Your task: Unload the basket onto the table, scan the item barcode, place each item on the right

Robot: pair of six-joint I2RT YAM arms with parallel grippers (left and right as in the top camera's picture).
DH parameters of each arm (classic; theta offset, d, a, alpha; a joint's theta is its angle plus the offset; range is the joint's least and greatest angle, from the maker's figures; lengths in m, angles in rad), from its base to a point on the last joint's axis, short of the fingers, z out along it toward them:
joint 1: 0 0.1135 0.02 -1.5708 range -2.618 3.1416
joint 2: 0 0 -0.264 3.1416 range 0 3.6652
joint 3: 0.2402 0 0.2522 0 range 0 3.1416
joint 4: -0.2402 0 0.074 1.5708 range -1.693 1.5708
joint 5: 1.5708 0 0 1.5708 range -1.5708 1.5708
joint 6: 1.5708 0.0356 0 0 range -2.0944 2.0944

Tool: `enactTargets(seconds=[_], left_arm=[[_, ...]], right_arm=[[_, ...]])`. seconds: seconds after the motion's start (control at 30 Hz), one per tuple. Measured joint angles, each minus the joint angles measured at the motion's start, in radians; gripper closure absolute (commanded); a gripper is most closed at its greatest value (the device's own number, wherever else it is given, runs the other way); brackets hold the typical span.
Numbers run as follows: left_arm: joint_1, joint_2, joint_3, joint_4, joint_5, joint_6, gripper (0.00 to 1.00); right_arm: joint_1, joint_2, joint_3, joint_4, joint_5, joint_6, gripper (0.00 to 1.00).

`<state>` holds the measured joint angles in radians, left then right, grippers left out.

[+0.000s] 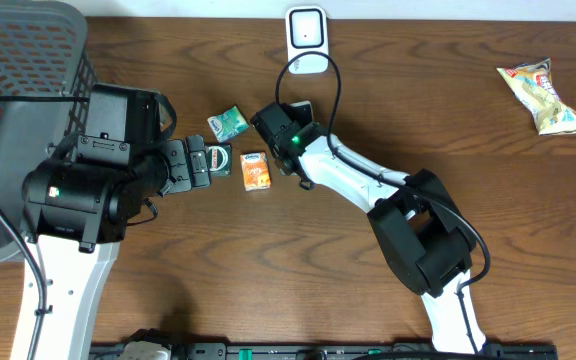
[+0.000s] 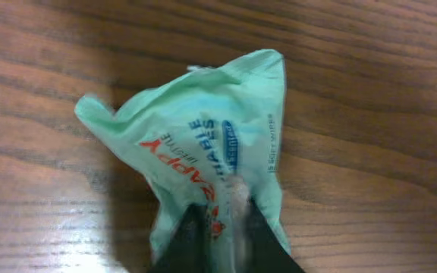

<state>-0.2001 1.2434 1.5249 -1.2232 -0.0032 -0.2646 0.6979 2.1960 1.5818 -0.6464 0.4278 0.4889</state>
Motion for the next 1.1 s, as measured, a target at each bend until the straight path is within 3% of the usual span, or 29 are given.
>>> enactTargets(seconds=[0.2,0.7,0.8,0.87,1.1], left_arm=[[0.000,0.000,0.000,0.000,0.000,0.000,0.02],[0.000,0.000,0.000,0.000,0.000,0.000,0.02],[0.000,0.000,0.000,0.000,0.000,0.000,0.02],[0.000,0.000,0.000,0.000,0.000,0.000,0.02],[0.000,0.000,0.000,0.000,0.000,0.000,0.02]], right_arm=[[-0.033,0.000,0.035,-0.038,-0.088,-0.005,0.99],[-0.472,-0.077,-0.001,-0.045,-1.344,-0.298,0.99],[-0.514,-0.076,-0.106,0.018,-1.446,-0.320,0.99],[-0.526,-0.076,-0.167,0.022,-1.453,-0.338,0.92],[-0.488,-0.083,-0.188,-0.043,-1.343,-0.400,0.77]])
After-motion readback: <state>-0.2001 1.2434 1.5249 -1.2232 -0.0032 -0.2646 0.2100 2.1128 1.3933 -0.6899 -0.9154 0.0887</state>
